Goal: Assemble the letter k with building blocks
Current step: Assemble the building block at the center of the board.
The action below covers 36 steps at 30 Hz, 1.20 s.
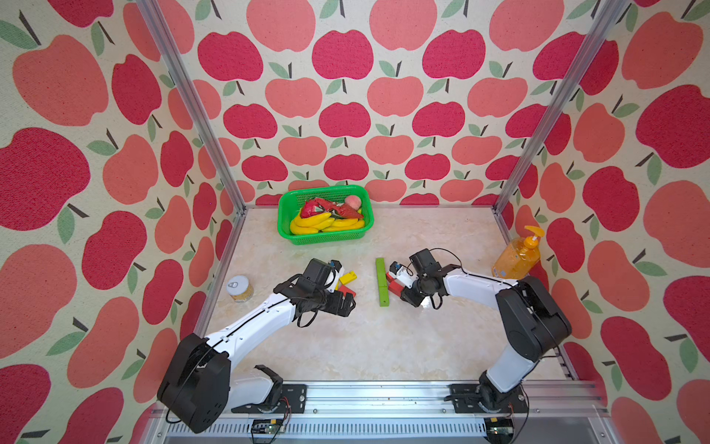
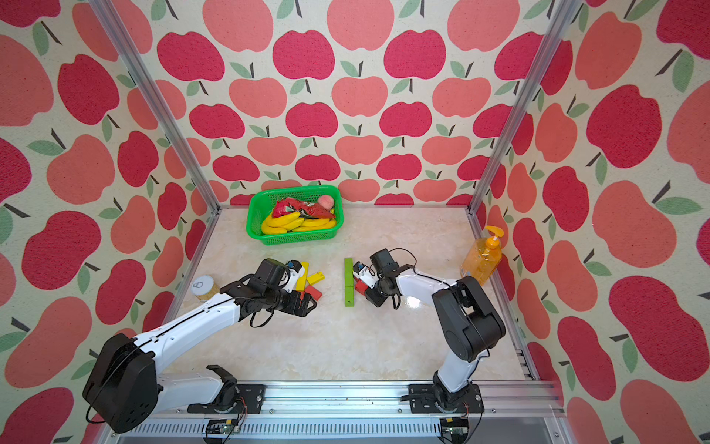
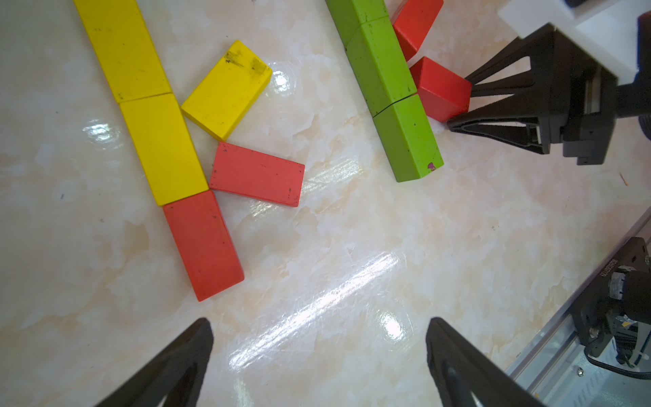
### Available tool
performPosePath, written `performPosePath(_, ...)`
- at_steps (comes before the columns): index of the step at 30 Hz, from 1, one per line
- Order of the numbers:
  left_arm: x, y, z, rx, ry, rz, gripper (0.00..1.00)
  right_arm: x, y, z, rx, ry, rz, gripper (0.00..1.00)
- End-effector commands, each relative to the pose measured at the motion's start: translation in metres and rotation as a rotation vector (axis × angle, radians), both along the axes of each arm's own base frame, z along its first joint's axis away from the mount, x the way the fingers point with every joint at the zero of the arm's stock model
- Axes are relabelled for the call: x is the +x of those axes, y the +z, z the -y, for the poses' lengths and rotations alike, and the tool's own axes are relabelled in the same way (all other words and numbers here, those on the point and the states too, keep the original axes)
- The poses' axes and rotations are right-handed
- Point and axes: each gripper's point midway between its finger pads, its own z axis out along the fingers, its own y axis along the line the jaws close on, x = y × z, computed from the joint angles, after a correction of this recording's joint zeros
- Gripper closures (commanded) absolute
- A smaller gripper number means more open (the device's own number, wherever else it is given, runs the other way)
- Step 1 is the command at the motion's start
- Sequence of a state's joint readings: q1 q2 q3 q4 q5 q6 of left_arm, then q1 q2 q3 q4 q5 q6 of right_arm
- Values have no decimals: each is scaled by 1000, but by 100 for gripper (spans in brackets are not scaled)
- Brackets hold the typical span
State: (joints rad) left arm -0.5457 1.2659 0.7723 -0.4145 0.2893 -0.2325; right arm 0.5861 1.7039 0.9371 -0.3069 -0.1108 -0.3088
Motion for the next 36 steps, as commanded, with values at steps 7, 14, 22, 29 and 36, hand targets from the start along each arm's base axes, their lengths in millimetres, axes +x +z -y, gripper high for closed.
performPosePath(7, 2, 3, 2, 2, -25, 6, 2, 6, 3, -2, 9, -6, 0, 63)
performPosePath(14, 2, 3, 2, 4, -24, 7, 2, 8, 5, -3, 10, -8, 10, 63)
performPosePath(22, 2, 2, 2, 7, -23, 3, 2, 10, 7, -5, 16, -7, 14, 63)
performPosePath(29, 2, 2, 2, 9, -25, 2, 2, 10, 6, -5, 14, -7, 10, 63)
performPosePath(36, 2, 1, 2, 11, -24, 0, 2, 10, 6, -6, 14, -6, 4, 63)
